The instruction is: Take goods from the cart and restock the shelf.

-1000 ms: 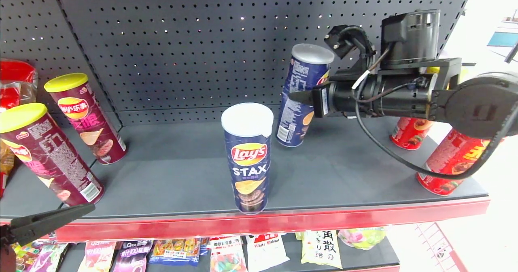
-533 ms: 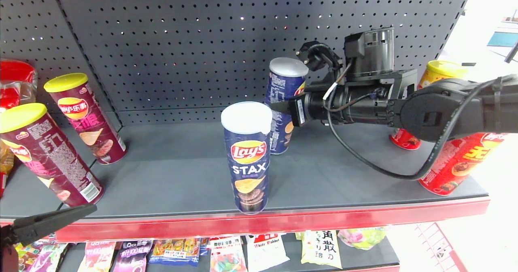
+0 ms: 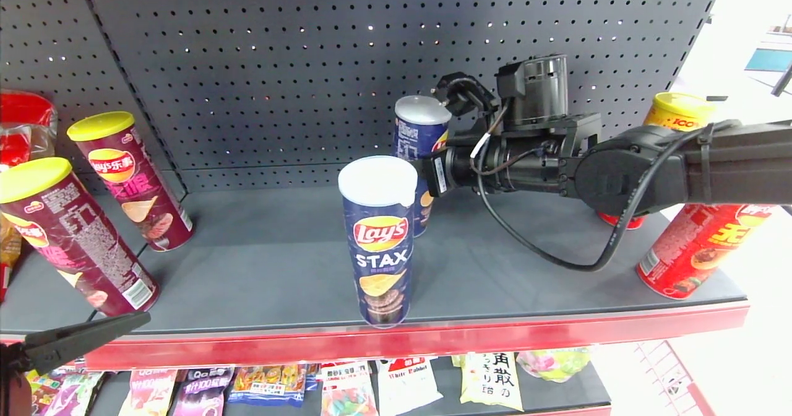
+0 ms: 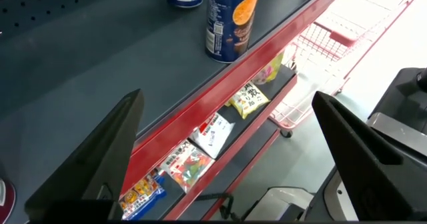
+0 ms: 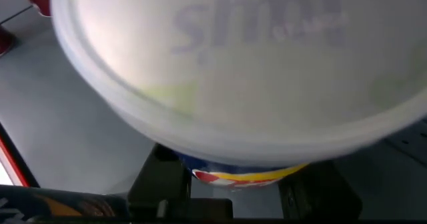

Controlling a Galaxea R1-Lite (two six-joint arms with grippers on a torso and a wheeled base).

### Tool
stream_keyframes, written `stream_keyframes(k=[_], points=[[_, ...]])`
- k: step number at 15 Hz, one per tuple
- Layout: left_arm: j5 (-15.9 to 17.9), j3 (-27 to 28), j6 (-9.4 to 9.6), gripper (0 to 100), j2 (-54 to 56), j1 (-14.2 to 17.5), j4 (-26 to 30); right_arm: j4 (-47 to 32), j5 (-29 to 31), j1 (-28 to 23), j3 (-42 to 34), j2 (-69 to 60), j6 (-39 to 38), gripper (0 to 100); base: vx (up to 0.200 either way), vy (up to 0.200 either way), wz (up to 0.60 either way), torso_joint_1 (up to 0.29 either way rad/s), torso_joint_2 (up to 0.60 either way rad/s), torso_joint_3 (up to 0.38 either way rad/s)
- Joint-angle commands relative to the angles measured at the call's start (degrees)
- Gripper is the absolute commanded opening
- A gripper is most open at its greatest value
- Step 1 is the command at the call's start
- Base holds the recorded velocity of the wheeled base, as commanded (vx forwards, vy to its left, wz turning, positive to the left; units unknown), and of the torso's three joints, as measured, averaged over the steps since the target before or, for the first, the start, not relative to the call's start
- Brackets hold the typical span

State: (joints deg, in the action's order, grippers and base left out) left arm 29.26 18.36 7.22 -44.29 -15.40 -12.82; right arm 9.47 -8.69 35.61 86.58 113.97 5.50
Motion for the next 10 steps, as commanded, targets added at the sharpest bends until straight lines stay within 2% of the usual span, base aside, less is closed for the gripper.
stream_keyframes(k=[1,6,7,10], points=[[0.0,0.0,-0.01,100,-0.5,-0.1,0.0,0.0,0.0,0.3,0.4,0.6,0.0,0,0.000,0.000,0.00,0.000,0.00,0.000],[0.0,-0.3,-0.01,100,-0.8,-0.1,0.0,0.1,0.1,0.6,0.7,1.7,0.0,0,0.000,0.000,0.00,0.000,0.00,0.000],[0.0,-0.3,-0.01,100,-0.8,-0.1,0.0,0.1,0.1,0.6,0.7,1.7,0.0,100,0.000,0.000,0.00,0.000,0.00,0.000],[0.0,-0.4,-0.01,100,-0.8,-0.1,0.0,0.1,0.2,0.6,0.7,1.6,0.0,100,0.000,0.000,0.00,0.000,0.00,0.000]])
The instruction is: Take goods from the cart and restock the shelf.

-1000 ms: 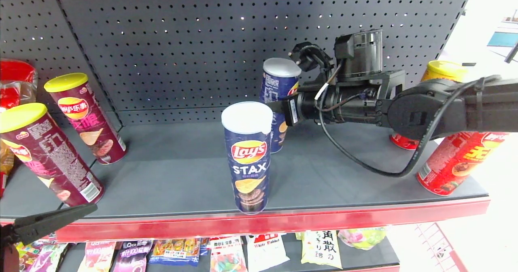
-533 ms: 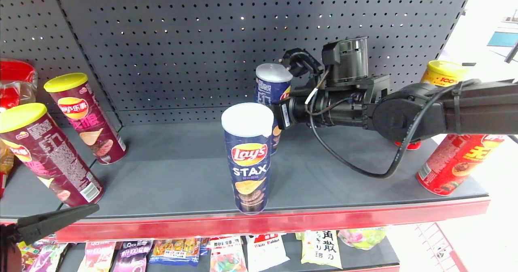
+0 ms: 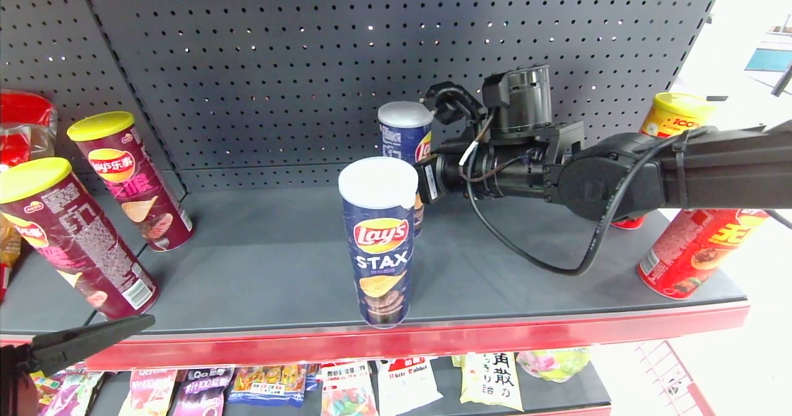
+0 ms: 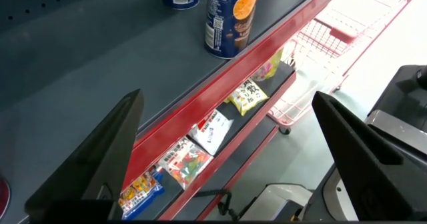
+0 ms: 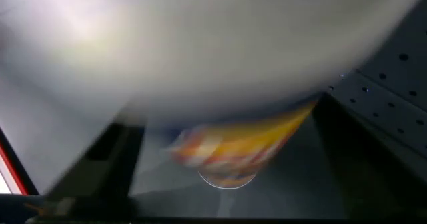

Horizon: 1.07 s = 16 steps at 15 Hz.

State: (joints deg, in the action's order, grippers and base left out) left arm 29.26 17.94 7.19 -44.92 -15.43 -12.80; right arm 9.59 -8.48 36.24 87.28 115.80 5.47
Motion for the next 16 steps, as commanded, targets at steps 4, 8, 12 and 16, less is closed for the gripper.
stream_keyframes(k=[4,8,12,16], points=[[0.0,0.1,0.01,100,-0.7,0.0,0.0,0.0,0.2,-0.3,-2.8,-3.2,-0.3,100,0.000,0.000,0.00,0.000,0.00,0.000],[-0.3,0.5,0.01,100,-2.5,0.0,-0.1,0.1,0.8,-1.4,-9.1,-8.7,-0.7,100,0.000,0.000,0.00,0.000,0.00,0.000],[-1.1,2.5,0.01,100,-5.4,0.0,-0.2,0.1,1.1,-3.3,-15.4,-15.3,-1.9,100,0.000,0.000,0.00,0.000,0.00,0.000],[-3.5,4.7,0.19,100,-9.7,-0.1,-0.3,0.3,5.6,-3.6,-29.6,-27.7,-5.0,100,0.000,0.000,0.00,0.000,0.00,0.000]])
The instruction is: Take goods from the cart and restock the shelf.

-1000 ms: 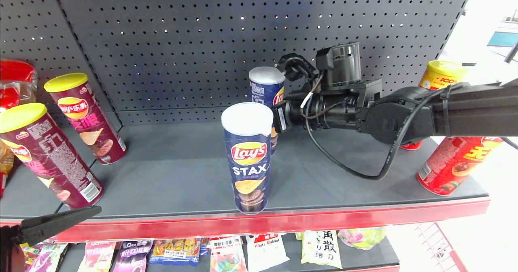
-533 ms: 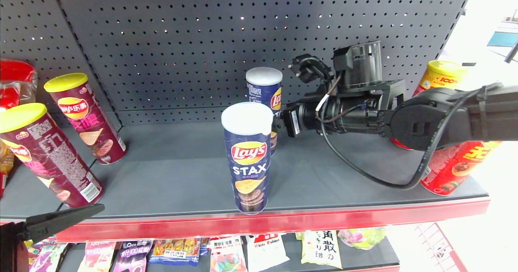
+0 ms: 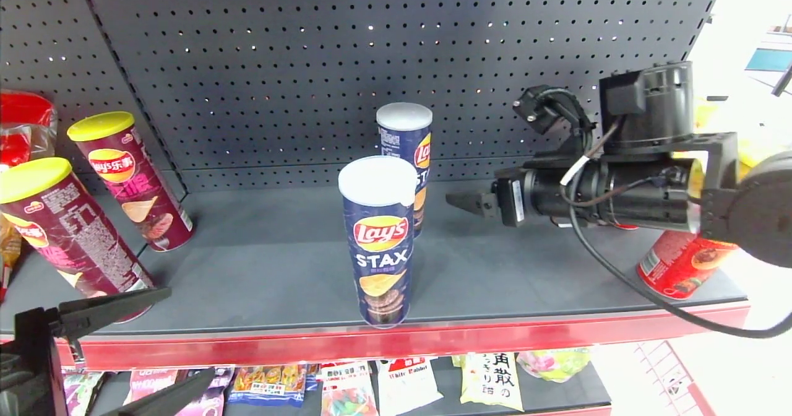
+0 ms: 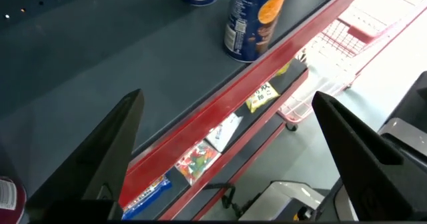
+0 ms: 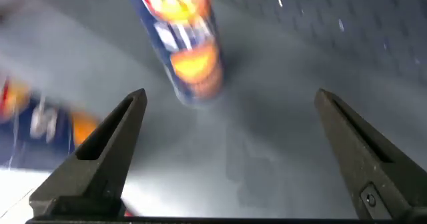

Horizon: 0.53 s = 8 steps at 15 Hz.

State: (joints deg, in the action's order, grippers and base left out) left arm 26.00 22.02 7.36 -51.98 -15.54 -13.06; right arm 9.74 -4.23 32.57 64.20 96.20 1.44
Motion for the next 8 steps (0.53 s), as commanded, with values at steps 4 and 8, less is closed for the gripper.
stream_keyframes(k=[4,8], points=[[-9.0,3.3,0.37,100,-10.9,-4.5,0.0,0.3,1.9,3.5,-28.4,-33.5,-1.2,100,0.000,0.000,0.00,0.000,0.00,0.000],[-12.9,7.3,0.37,100,-21.1,-9.3,-0.1,-0.3,7.0,3.5,-42.0,-56.9,-0.6,100,0.000,0.000,0.00,0.000,0.00,0.000]])
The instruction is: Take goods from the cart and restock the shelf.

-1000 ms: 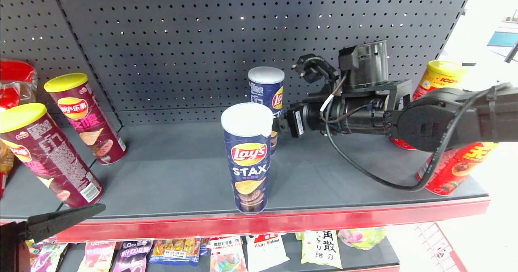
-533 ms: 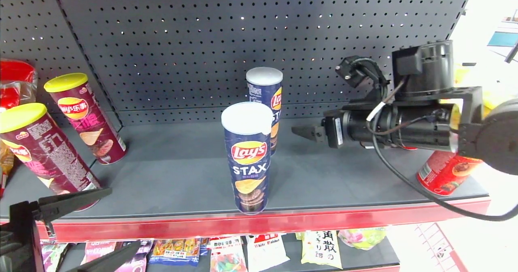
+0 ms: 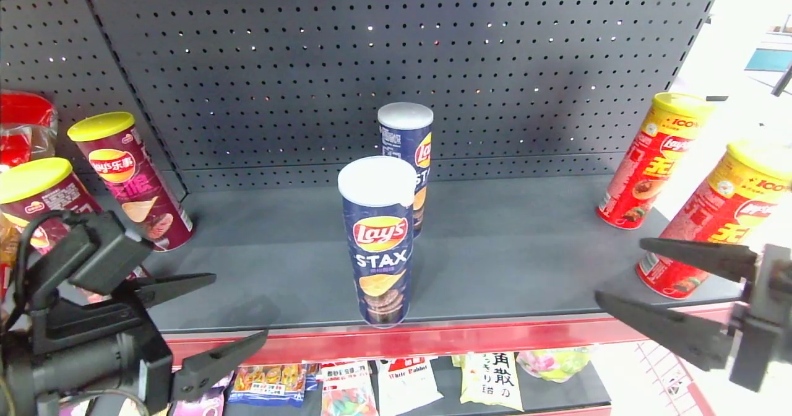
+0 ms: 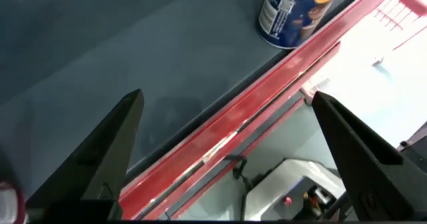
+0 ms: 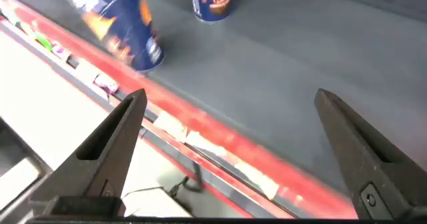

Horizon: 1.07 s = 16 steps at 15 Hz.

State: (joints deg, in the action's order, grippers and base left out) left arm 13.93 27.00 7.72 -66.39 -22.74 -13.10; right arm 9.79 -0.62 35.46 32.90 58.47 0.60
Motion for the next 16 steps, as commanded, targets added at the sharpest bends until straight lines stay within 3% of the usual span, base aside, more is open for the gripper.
stream_keyframes(k=[1,3,6,16], points=[[-1.1,3.8,0.02,100,-9.3,-2.7,-0.1,-0.4,5.6,0.0,-12.7,-23.1,-0.2,100,0.000,0.000,0.00,0.000,0.00,0.000],[-1.4,6.0,0.11,100,-13.9,-2.8,-0.2,-0.5,6.6,-3.3,-14.6,-27.7,-0.5,100,0.000,0.000,0.00,0.000,0.00,0.000],[-2.9,7.8,1.69,100,-18.5,-2.8,-0.3,-0.5,6.6,-7.1,-15.7,-30.2,-0.6,100,0.000,0.000,0.00,0.000,0.00,0.000],[-3.5,14.3,1.78,100,-28.0,-5.0,-3.7,-0.5,6.6,-7.4,-16.4,-30.3,-1.5,100,0.000,0.000,0.00,0.000,0.00,0.000]])
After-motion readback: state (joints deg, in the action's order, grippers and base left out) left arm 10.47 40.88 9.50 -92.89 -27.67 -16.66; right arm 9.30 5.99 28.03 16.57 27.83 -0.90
